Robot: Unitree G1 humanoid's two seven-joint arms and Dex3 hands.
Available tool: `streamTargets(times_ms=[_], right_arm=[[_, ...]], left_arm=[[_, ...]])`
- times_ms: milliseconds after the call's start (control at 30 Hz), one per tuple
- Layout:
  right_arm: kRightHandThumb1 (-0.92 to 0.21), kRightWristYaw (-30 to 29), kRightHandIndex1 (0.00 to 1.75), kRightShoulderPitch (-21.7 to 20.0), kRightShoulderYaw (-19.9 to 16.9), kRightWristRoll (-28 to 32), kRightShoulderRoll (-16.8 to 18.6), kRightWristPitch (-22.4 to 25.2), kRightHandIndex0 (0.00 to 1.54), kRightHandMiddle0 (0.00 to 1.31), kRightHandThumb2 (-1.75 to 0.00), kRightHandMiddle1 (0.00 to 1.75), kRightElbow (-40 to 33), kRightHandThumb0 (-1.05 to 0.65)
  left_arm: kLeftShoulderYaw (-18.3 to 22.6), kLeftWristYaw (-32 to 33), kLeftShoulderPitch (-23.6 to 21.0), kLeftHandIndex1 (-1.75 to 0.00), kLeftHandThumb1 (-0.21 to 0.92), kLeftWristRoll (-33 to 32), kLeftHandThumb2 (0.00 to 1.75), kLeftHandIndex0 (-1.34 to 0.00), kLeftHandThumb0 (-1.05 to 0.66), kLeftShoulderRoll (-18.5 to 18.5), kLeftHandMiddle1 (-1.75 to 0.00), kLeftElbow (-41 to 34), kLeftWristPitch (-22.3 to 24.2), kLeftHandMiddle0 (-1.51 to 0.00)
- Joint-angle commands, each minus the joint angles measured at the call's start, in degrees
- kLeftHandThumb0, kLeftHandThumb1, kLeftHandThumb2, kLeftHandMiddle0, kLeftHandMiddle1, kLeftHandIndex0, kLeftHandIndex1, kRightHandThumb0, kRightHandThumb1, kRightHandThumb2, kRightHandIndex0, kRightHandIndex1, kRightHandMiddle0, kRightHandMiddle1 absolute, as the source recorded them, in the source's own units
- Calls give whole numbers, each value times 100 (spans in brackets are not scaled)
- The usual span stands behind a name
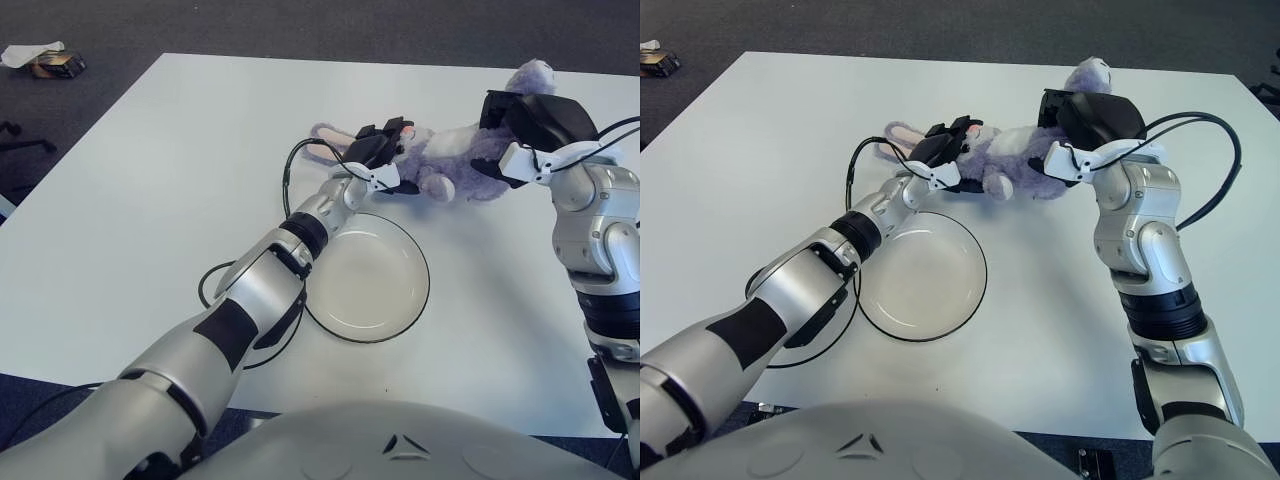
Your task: Put the doll into the plate.
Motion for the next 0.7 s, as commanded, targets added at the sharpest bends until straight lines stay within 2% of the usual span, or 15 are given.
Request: streamTargets(times_ms=[0,667], right_arm=[[-27,-164,175,44,-122,320,-65,-397,133,66,-138,175,87,-50],[-18,-173,175,384,-563,1483,-270,-1514,135,73,-149,175,371,-54]], left_arm=[[60,-62,-210,-82,78,-53,11,0,-89,-451,-84,34,-198,0],[186,-161,-217,-91,78,-103,17,0,-93,-328,-95,161,-941,0]])
